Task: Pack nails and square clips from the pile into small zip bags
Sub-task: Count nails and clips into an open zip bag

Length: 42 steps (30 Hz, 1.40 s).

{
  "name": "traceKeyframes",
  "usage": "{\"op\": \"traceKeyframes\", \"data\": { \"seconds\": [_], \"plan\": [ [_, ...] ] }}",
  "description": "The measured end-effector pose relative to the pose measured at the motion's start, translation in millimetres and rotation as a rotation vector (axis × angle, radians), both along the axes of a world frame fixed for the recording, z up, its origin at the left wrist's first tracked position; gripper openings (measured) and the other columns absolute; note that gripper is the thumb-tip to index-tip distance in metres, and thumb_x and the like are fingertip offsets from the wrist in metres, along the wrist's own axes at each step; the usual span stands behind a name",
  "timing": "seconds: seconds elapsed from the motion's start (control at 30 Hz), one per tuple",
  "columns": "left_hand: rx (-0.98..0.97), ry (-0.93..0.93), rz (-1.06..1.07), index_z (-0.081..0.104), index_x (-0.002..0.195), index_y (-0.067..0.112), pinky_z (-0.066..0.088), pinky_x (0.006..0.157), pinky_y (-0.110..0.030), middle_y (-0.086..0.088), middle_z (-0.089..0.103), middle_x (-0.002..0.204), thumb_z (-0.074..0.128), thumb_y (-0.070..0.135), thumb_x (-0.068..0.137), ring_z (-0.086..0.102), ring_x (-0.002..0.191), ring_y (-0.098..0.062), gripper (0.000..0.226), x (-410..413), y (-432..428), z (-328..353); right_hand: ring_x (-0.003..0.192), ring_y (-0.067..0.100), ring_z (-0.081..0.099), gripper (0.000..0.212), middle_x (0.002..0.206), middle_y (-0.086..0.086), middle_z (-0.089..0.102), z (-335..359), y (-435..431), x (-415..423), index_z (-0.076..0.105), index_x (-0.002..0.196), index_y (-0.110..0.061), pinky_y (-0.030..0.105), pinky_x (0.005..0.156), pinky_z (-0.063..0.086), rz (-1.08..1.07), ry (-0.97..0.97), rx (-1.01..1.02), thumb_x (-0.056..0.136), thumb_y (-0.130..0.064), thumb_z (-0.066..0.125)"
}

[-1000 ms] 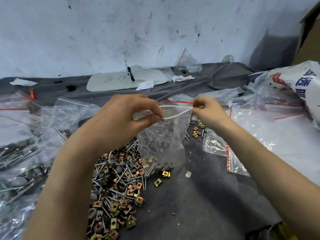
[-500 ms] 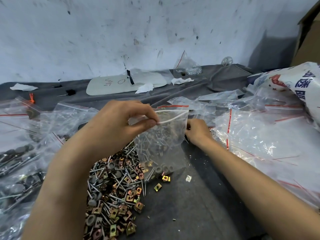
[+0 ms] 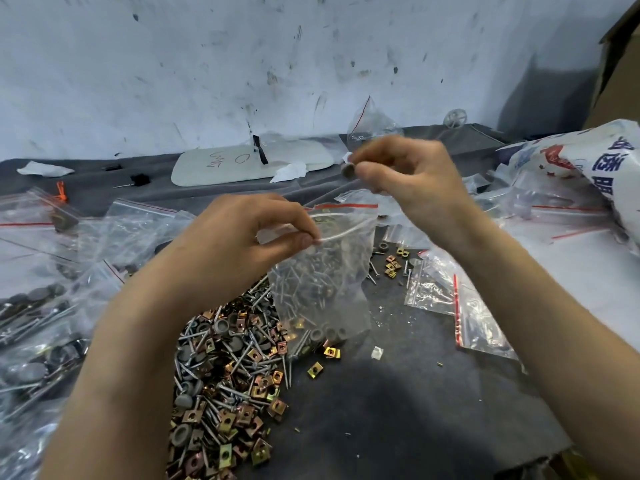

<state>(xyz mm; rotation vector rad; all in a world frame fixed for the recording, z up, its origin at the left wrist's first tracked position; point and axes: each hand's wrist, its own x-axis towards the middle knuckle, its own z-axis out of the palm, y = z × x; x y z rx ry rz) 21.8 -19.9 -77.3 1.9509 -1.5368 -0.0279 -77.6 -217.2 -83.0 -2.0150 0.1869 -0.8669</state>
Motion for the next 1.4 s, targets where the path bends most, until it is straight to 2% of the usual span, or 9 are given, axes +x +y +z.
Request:
{"op": "traceKeyframes", "data": {
  "seconds": [0.13,0.3,0.47,0.8,0.97,1.1,1.17,1.3,1.4],
  "plan": [
    [-0.004,-0.006,-0.010,0.071,0.091,0.038,0.049,0.088,-0.042,0.019,0.068,0.099,0.054,0.049,0.079,0.061,0.099,-0.001,0.024,-2,-1,0,0.097,0.008,0.062,0.002,0.104,-0.004,0.066,25,16,-11,0.073,0.082,-0.015,0.016,0.082,0.046,0.166,0.271,-0.301,0.081,-0.013,0.072],
    [0.003,-0.007,-0.002,0.071,0.090,0.038,0.048,0.089,-0.042,0.019,0.068,0.099,0.054,0.048,0.079,0.061,0.099,-0.001,0.023,-2,1,1,0.082,0.010,0.061,0.009,0.097,0.013,0.071,-1,-11,2,0.070,0.092,-0.014,0.025,0.078,0.049,-0.049,0.084,-0.003,0.088,-0.008,0.064],
    [0.003,-0.006,0.000,0.071,0.090,0.036,0.049,0.088,-0.040,0.018,0.068,0.097,0.053,0.049,0.078,0.061,0.097,0.001,0.025,-2,2,2,0.076,0.012,0.058,0.016,0.094,0.009,0.070,-84,-25,26,0.070,0.102,-0.006,0.020,0.066,0.043,-0.197,0.529,-0.006,0.087,-0.007,0.065],
    [-0.002,0.008,0.001,0.070,0.089,0.039,0.049,0.091,-0.038,0.022,0.068,0.097,0.053,0.051,0.077,0.060,0.098,0.004,0.024,0,2,1,0.074,0.014,0.056,0.012,0.086,0.006,0.068,-116,-31,43,0.062,0.077,-0.018,0.017,0.058,0.033,-0.284,0.616,-0.122,0.084,-0.010,0.066],
    [-0.006,0.013,-0.004,0.070,0.089,0.038,0.049,0.092,-0.037,0.022,0.068,0.098,0.054,0.049,0.077,0.060,0.099,0.004,0.023,-1,2,1,0.068,0.010,0.057,0.011,0.075,-0.003,0.062,-85,-28,27,0.064,0.084,-0.015,0.021,0.065,0.041,-0.370,0.283,0.038,0.086,-0.004,0.064],
    [-0.007,-0.010,-0.002,0.071,0.089,0.036,0.047,0.092,-0.035,0.021,0.067,0.101,0.060,0.040,0.082,0.059,0.101,0.003,0.013,-1,-1,0,0.077,0.009,0.068,0.017,0.078,-0.006,0.070,-17,-6,8,0.065,0.082,-0.019,0.022,0.076,0.054,-0.091,-0.120,0.097,0.084,-0.001,0.066],
    [-0.003,-0.036,-0.002,0.071,0.089,0.036,0.046,0.091,-0.030,0.021,0.066,0.103,0.061,0.037,0.083,0.059,0.100,0.004,0.012,-1,-2,-1,0.074,0.005,0.066,0.016,0.073,-0.009,0.070,9,9,0,0.066,0.080,-0.022,0.020,0.071,0.052,0.045,-0.116,-0.051,0.080,-0.005,0.068],
    [-0.003,-0.034,-0.010,0.071,0.089,0.037,0.045,0.091,-0.027,0.021,0.066,0.105,0.059,0.043,0.082,0.058,0.101,0.004,0.015,-2,-1,-1,0.071,-0.001,0.061,0.007,0.077,-0.006,0.070,18,24,-8,0.070,0.083,-0.015,0.012,0.067,0.045,0.189,0.220,-0.249,0.082,-0.009,0.072],
    [-0.007,-0.010,-0.014,0.070,0.088,0.037,0.047,0.091,-0.034,0.020,0.066,0.103,0.054,0.049,0.079,0.059,0.100,0.004,0.023,-2,1,1,0.076,0.008,0.062,0.006,0.082,0.001,0.070,10,14,-11,0.070,0.087,-0.016,0.019,0.073,0.049,0.088,0.082,-0.107,0.085,-0.010,0.068]
  ]
}}
